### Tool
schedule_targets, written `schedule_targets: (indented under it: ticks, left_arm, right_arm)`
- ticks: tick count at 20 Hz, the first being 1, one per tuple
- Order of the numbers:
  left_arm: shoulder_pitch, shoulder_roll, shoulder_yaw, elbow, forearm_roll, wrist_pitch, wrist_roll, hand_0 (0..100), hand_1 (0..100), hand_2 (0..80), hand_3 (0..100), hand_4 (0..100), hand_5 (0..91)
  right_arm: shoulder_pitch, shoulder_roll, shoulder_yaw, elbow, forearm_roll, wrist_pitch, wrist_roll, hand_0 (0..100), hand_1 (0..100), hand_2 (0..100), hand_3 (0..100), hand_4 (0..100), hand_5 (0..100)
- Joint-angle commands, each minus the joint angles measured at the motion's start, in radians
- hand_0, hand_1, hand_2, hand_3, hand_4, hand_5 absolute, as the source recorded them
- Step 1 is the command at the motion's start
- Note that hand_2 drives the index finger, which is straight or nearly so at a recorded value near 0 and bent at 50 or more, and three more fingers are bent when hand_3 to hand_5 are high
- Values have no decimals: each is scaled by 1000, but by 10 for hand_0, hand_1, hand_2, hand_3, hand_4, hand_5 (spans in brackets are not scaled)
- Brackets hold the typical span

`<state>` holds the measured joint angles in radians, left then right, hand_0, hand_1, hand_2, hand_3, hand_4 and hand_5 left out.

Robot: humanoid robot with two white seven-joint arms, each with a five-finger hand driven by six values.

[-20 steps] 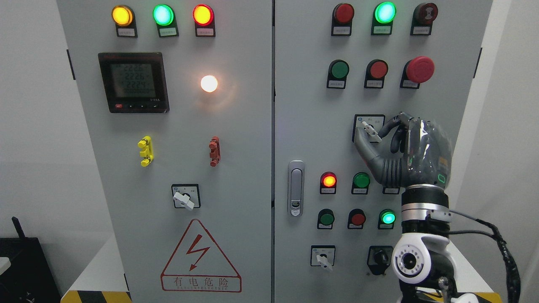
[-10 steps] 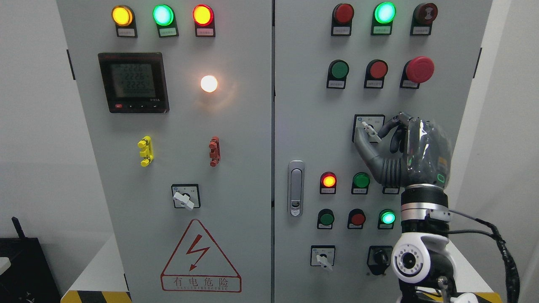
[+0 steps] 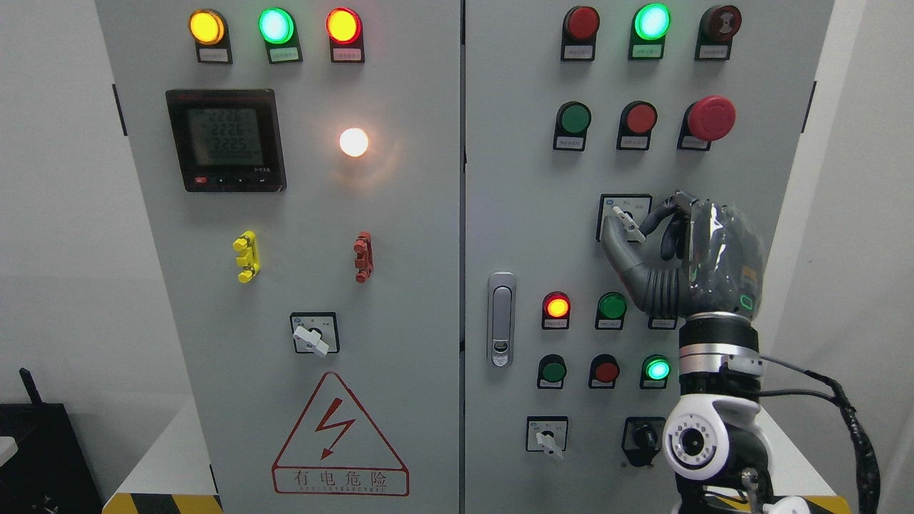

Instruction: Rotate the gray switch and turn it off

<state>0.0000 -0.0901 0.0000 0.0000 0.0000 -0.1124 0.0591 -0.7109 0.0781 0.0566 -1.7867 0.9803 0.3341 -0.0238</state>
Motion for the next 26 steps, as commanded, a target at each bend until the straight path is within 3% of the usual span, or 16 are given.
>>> schedule_targets:
  ticks: [1, 26]
  left_arm:
    - [-9, 0, 8, -25, 20, 0, -1, 120, 389, 0, 0, 0, 0]
    - [-9, 0, 8, -25, 20, 0, -1, 120, 389, 0, 0, 0, 0]
  right_arm:
    - [1, 0, 2, 3, 0, 0, 1, 294, 427, 673, 991, 1000, 1000]
    - [-1, 0, 8, 13, -5, -3, 4, 370, 391, 694, 1000, 1000, 1000]
